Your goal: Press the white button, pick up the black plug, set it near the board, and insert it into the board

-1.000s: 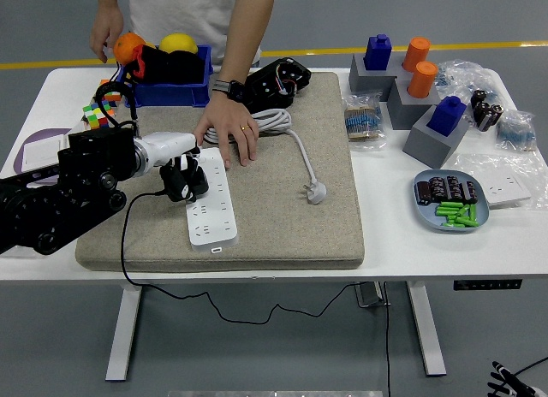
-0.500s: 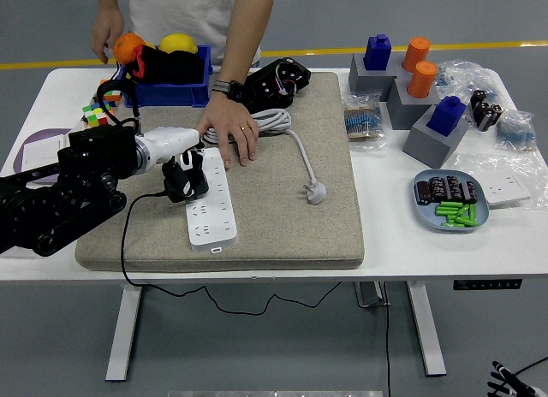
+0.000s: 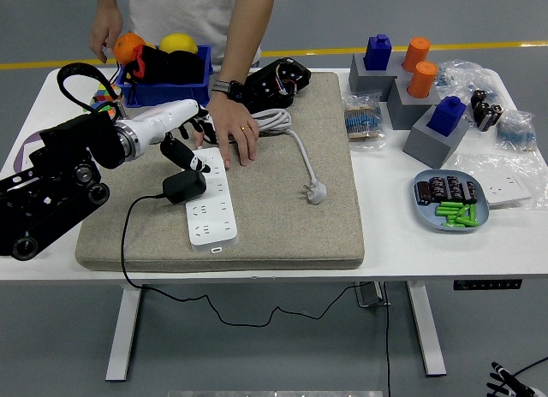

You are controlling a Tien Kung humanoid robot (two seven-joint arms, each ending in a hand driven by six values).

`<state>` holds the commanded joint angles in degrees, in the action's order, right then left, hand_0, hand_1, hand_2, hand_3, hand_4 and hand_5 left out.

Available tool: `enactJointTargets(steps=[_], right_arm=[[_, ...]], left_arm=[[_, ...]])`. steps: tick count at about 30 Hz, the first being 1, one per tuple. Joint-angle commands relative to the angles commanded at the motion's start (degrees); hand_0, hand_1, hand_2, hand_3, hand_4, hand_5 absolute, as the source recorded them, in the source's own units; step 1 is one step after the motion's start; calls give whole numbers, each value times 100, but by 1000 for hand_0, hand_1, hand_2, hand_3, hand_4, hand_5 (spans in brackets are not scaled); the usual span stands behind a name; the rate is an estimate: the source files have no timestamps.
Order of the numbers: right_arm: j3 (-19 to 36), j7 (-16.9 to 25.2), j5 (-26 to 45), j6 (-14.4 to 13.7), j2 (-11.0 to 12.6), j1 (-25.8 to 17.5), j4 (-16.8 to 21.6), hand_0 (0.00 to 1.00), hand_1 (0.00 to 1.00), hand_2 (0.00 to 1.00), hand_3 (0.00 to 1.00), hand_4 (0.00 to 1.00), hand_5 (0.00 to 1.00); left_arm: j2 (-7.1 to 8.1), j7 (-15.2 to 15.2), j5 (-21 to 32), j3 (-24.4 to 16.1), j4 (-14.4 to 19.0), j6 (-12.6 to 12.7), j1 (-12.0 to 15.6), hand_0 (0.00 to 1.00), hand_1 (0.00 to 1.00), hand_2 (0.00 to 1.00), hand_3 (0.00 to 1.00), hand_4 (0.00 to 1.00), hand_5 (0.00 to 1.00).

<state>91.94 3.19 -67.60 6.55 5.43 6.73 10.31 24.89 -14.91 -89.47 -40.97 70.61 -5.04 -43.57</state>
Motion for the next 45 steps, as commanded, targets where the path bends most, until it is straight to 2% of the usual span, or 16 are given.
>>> enactJointTargets(steps=[1, 6, 7, 12, 13, 14, 18, 19, 24, 25, 30, 31, 36, 37, 45], right_arm=[[-8, 4, 5, 2, 0, 0, 0, 791, 679, 671, 639, 740, 546], [-18, 20, 13, 2, -5, 0, 0, 791, 679, 671, 639, 740, 546], [-17, 20, 14, 4, -9, -3, 0, 793, 679, 671, 639, 740, 545], [-11, 5, 5, 13, -14, -25, 0, 793, 679, 671, 639, 740, 545], [-15, 4, 6, 12, -13, -30, 0, 792, 679, 671, 638, 740, 545], [-20, 6, 11, 12, -12, -33, 0, 792, 679, 671, 638, 740, 545], [-32, 21, 28, 15, -12, -27, 0, 792, 679, 671, 638, 740, 545], [-40, 25, 36, 16, -13, -23, 0, 792, 679, 671, 639, 740, 544], [-49, 33, 46, 10, -15, -14, 12, 792, 679, 671, 639, 740, 544], [-53, 33, 49, 12, -16, -16, 11, 791, 679, 670, 637, 740, 544], [-44, 33, 39, 19, -24, -24, 4, 791, 679, 670, 637, 740, 544], [-45, 34, 41, 20, -24, -25, 3, 791, 679, 670, 638, 740, 543], [-54, 37, 48, 19, -22, -22, 6, 791, 679, 670, 638, 740, 543], [-67, 39, 59, 19, -21, -24, 9, 792, 679, 671, 638, 740, 543], [-83, 40, 68, 20, -22, -17, 4, 790, 678, 671, 637, 739, 543]], left_arm=[[5, 63, -10, -92, -4, 106, 87, 317, 486, 418, 559, 802, 2], [33, 259, -176, -363, -4, 515, 504, 317, 486, 418, 559, 802, 2], [37, 386, -202, -422, 14, 641, 620, 257, 378, 371, 571, 636, 2], [28, 967, -256, -642, 11, 985, 977, 257, 378, 371, 571, 636, 2], [25, 1069, -306, -659, 0, 1041, 1024, 321, 410, 454, 576, 664, 2], [23, 1143, -251, -674, -18, 1063, 1064, 321, 410, 454, 576, 664, 2], [1, 1161, -252, -672, -72, 1022, 1119, 321, 410, 454, 576, 664, 2], [-4, 1126, -252, -660, -86, 991, 1125, 129, 115, 175, 270, 769, 2], [-19, 1020, -304, -606, -130, 906, 1141, 129, 115, 175, 270, 769, 2], [-29, 1012, -301, -583, -161, 899, 1142, 254, 223, 236, 403, 769, 2], [-64, 1060, -298, -477, -281, 919, 1134, 254, 223, 236, 403, 769, 2], [-71, 1066, -304, -459, -301, 924, 1127, 481, 408, 403, 550, 803, 2], [-108, 1105, -368, -373, -418, 955, 1088, 481, 408, 403, 550, 803, 2], [-122, 1102, -393, -373, -454, 958, 1083, 571, 482, 432, 556, 781, 2], [-167, 1072, -395, -273, -662, 928, 987, 589, 501, 451, 559, 767, 2]])
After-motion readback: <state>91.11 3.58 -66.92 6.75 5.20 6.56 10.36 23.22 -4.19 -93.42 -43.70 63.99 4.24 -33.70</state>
